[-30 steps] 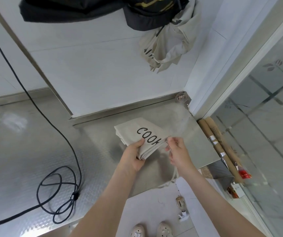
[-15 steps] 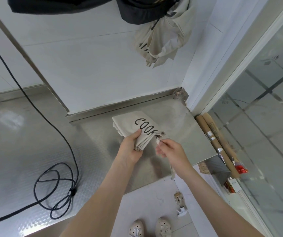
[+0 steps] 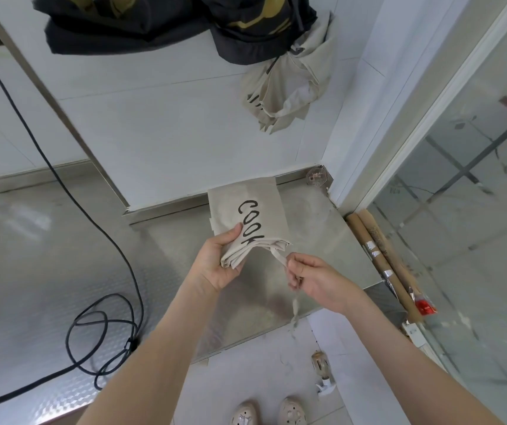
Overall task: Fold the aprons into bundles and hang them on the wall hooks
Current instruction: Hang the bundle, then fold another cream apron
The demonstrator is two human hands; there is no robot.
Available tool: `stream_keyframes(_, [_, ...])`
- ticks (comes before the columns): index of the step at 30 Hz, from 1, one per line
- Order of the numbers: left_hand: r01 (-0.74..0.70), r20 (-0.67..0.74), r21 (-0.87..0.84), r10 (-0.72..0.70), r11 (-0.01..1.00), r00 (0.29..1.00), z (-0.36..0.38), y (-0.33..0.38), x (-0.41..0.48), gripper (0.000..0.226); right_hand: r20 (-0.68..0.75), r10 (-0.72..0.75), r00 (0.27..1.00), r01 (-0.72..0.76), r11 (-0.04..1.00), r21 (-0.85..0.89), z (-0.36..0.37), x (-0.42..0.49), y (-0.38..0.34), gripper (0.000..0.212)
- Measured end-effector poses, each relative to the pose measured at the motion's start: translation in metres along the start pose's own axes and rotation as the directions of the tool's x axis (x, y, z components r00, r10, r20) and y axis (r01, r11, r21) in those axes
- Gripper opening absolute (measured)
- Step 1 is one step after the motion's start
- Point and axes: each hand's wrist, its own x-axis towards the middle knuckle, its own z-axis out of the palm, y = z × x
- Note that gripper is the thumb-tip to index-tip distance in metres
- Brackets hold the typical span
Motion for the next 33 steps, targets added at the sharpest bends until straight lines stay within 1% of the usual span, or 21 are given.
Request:
stream_keyframes(1, [-0.002, -0.001, -0.004, 0.002, 1.0, 1.0, 0.001, 0.001, -0.002, 0.038, 0.022, 0.024, 0.999, -0.025, 0.999, 0.036, 0.0, -0.002, -0.003, 0.021])
stream_keyframes(2, [-0.006, -0.003, -0.008, 0.006, 1.0, 1.0, 0.001, 0.001, -0.003, 0.037, 0.044, 0.045, 0.998, -0.047, 0.998, 0.034, -0.001, -0.003, -0.006, 0.024])
stream_keyframes(6, [-0.047, -0.027, 0.016, 0.047, 0.999, 0.999, 0.005, 0.004, -0.005, 0.032, 0.053, 0.073, 0.996, -0.068, 0.993, -0.095, 0.0, -0.007, -0.015, 0.026])
stream_keyframes(9, [-0.074, -0.069, 0.028, 0.076, 0.997, 0.995, 0.008, 0.003, -0.003, 0.024, 0.03, 0.05, 0.998, -0.04, 0.961, -0.272, 0.004, -0.006, -0.019, 0.022])
stream_keyframes(11, [-0.082, -0.07, 0.033, 0.084, 0.996, 0.994, 0.009, 0.003, -0.003, 0.025, 0.052, 0.05, 0.997, -0.025, 0.916, -0.401, 0.009, -0.005, -0.021, 0.023])
stream_keyframes(13, [-0.052, 0.0, 0.054, 0.053, 0.997, 0.999, 0.011, 0.004, -0.005, 0.029, 0.039, 0.095, 0.995, -0.062, 0.863, -0.502, 0.013, -0.003, -0.023, 0.023])
stream_keyframes(14, [-0.021, 0.048, 0.09, 0.017, 0.996, 0.999, 0.011, 0.004, -0.009, 0.023, 0.018, 0.13, 0.991, -0.099, 0.827, -0.554, 0.013, -0.002, -0.025, 0.024])
stream_keyframes(15, [0.015, 0.1, 0.152, -0.03, 0.988, 0.995, 0.013, 0.005, -0.014, 0.012, -0.005, 0.161, 0.987, -0.13, 0.781, -0.61, 0.012, -0.002, -0.027, 0.027])
stream_keyframes(16, [0.039, 0.152, 0.222, -0.074, 0.974, 0.986, 0.014, 0.007, -0.02, 0.016, -0.029, 0.185, 0.982, -0.158, 0.735, -0.659, 0.01, 0.0, -0.029, 0.031])
stream_keyframes(18, [0.104, 0.214, 0.431, -0.213, 0.897, 0.953, 0.009, 0.01, -0.024, 0.048, -0.092, 0.211, 0.973, -0.209, 0.642, -0.738, 0.006, 0.001, -0.037, 0.041])
stream_keyframes(19, [0.132, 0.206, 0.523, -0.275, 0.842, 0.939, 0.005, 0.012, -0.024, 0.058, -0.124, 0.21, 0.97, -0.229, 0.612, -0.757, 0.004, 0.002, -0.041, 0.043])
stream_keyframes(20, [0.16, 0.176, 0.604, -0.327, 0.781, 0.928, 0.001, 0.014, -0.025, 0.064, -0.165, 0.198, 0.966, -0.254, 0.619, -0.744, 0.0, 0.002, -0.045, 0.042])
stream_keyframes(22, [0.203, 0.115, 0.717, -0.401, 0.667, 0.909, -0.005, 0.017, -0.027, 0.075, -0.259, 0.175, 0.95, -0.303, 0.722, -0.622, -0.011, 0.005, -0.05, 0.036])
stream_keyframes(24, [0.218, 0.092, 0.752, -0.427, 0.622, 0.9, -0.012, 0.02, -0.026, 0.08, -0.253, 0.191, 0.948, -0.3, 0.797, -0.525, -0.021, 0.009, -0.058, 0.033])
stream_keyframes(25, [0.222, 0.089, 0.76, -0.437, 0.61, 0.895, -0.017, 0.022, -0.025, 0.081, -0.228, 0.206, 0.951, -0.297, 0.807, -0.51, -0.024, 0.011, -0.062, 0.029])
stream_keyframes(27, [0.249, 0.053, 0.8, -0.478, 0.545, 0.877, -0.022, 0.026, -0.023, 0.078, -0.209, 0.234, 0.95, -0.309, 0.807, -0.503, -0.031, 0.015, -0.071, 0.023])
stream_keyframes(28, [0.27, 0.021, 0.83, -0.511, 0.488, 0.86, -0.025, 0.027, -0.023, 0.073, -0.224, 0.246, 0.943, -0.327, 0.809, -0.489, -0.034, 0.017, -0.075, 0.026])
stream_keyframes(29, [0.288, -0.022, 0.861, -0.534, 0.42, 0.845, -0.027, 0.027, -0.022, 0.062, -0.23, 0.249, 0.941, -0.333, 0.806, -0.489, -0.035, 0.017, -0.079, 0.029])
stream_keyframes(30, [0.3, -0.071, 0.885, -0.536, 0.354, 0.841, -0.028, 0.027, -0.021, 0.047, -0.217, 0.248, 0.944, -0.327, 0.795, -0.511, -0.036, 0.018, -0.083, 0.03])
stream_keyframes(32, [0.319, -0.152, 0.901, -0.473, 0.295, 0.868, -0.032, 0.024, -0.015, 0.019, -0.183, 0.238, 0.954, -0.3, 0.777, -0.553, -0.034, 0.018, -0.085, 0.029])
stream_keyframes(33, [0.318, -0.181, 0.904, -0.419, 0.286, 0.89, -0.033, 0.023, -0.009, 0.015, -0.185, 0.216, 0.959, -0.284, 0.77, -0.571, -0.032, 0.02, -0.083, 0.025])
